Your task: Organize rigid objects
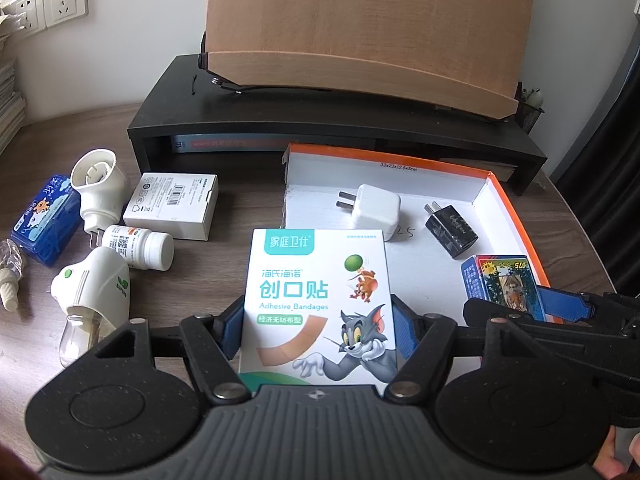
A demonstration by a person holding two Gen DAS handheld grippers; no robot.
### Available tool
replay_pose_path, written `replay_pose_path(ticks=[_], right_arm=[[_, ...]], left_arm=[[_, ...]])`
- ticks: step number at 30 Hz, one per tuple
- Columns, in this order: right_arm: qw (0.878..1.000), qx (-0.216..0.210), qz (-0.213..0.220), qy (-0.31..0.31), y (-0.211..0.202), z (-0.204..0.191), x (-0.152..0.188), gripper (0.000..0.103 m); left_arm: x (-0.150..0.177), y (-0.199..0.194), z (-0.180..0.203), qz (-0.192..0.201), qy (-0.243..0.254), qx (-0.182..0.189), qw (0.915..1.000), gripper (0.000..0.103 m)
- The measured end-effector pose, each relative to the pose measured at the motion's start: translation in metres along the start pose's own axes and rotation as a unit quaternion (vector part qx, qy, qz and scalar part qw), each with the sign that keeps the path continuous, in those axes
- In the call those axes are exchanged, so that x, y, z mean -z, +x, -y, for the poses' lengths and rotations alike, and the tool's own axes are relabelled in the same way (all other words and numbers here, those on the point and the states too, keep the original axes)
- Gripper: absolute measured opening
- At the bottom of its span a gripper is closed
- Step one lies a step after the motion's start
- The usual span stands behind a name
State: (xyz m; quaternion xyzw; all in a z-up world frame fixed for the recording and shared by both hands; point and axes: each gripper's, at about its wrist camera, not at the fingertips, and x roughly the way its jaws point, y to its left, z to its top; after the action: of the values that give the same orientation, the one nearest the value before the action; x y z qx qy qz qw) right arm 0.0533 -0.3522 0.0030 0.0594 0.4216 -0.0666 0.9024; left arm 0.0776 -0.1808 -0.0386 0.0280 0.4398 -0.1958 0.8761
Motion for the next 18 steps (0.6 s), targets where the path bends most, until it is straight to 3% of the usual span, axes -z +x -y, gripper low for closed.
replay_pose_path(ticks=[18], right_arm=[[1.0,-0.002,-0.006,0.001,0.0043,-0.0002,0.0016,0.072]], left_arm=[[-0.0004,0.0018,-0.0008,-0.002,0.0,0.0,1.0,0.071]])
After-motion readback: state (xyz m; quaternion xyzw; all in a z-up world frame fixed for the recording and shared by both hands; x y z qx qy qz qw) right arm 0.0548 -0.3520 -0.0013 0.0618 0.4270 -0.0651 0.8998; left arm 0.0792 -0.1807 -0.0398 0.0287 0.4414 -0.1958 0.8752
